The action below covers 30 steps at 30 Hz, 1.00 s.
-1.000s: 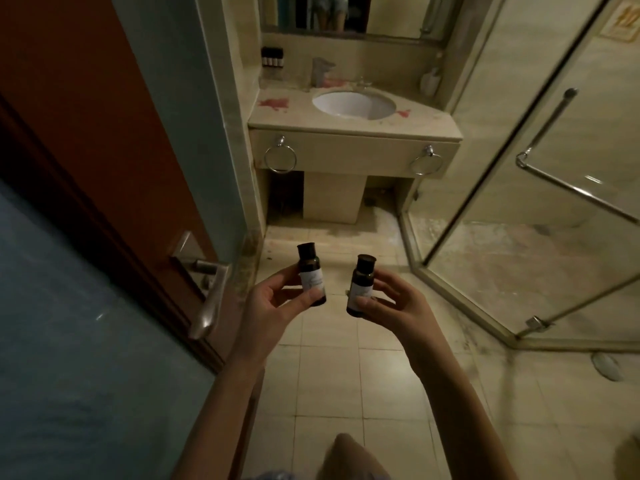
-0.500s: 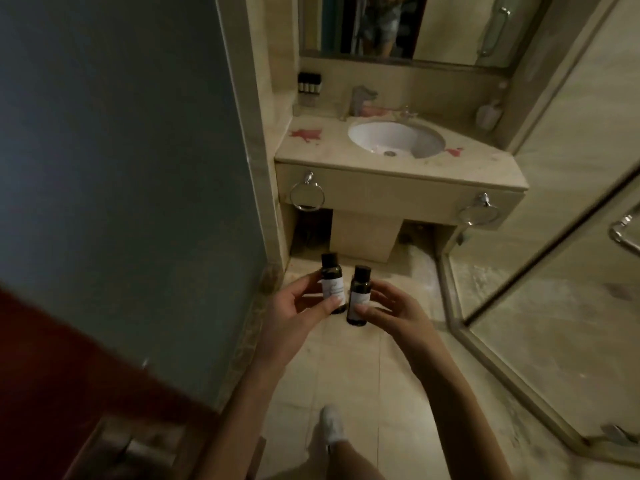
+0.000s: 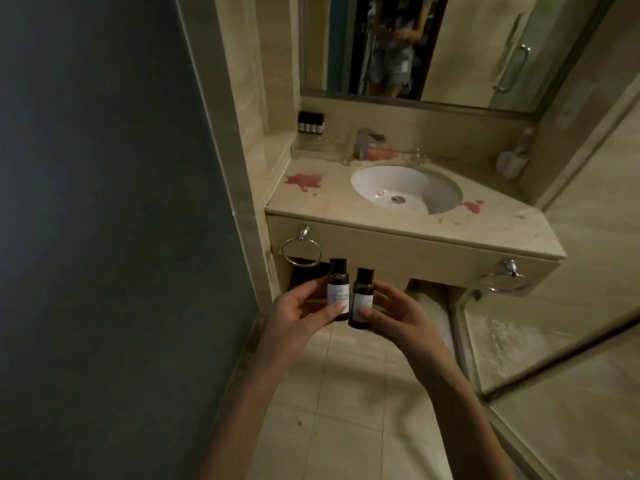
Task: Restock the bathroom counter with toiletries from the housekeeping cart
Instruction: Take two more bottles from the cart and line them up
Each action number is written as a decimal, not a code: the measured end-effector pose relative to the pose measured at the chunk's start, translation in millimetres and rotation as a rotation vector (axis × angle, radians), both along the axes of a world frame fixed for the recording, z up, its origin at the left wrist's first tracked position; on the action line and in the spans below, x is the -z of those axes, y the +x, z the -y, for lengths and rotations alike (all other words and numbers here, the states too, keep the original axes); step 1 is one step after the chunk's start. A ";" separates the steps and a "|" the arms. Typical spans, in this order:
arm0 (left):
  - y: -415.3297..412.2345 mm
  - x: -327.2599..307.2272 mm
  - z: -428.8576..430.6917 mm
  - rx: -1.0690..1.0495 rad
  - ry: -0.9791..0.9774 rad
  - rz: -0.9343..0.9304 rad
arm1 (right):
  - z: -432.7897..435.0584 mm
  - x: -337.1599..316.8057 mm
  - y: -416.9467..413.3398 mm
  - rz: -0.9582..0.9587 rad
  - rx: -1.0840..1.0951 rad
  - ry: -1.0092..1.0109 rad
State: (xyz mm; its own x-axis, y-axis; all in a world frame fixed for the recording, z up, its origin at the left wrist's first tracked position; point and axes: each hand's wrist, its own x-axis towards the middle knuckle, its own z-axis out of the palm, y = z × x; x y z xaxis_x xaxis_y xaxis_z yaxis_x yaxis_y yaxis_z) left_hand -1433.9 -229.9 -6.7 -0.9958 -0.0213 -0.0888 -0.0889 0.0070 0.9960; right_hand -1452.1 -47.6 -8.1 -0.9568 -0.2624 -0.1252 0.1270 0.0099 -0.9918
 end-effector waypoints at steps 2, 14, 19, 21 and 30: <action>-16.8 3.1 5.9 -0.031 0.014 0.004 | 7.9 1.1 -22.8 -0.001 -0.030 -0.017; -110.6 23.6 54.1 -0.052 -0.030 0.053 | 59.5 21.4 -128.5 0.017 -0.072 -0.019; -201.3 25.1 77.0 0.057 -0.051 0.023 | 74.5 17.7 -199.4 -0.011 0.031 -0.003; -244.0 19.2 90.0 0.119 -0.071 -0.005 | 84.0 10.8 -234.1 -0.016 0.051 0.002; -402.9 7.8 141.5 0.086 -0.051 -0.129 | 140.8 -13.8 -381.4 -0.058 0.048 0.026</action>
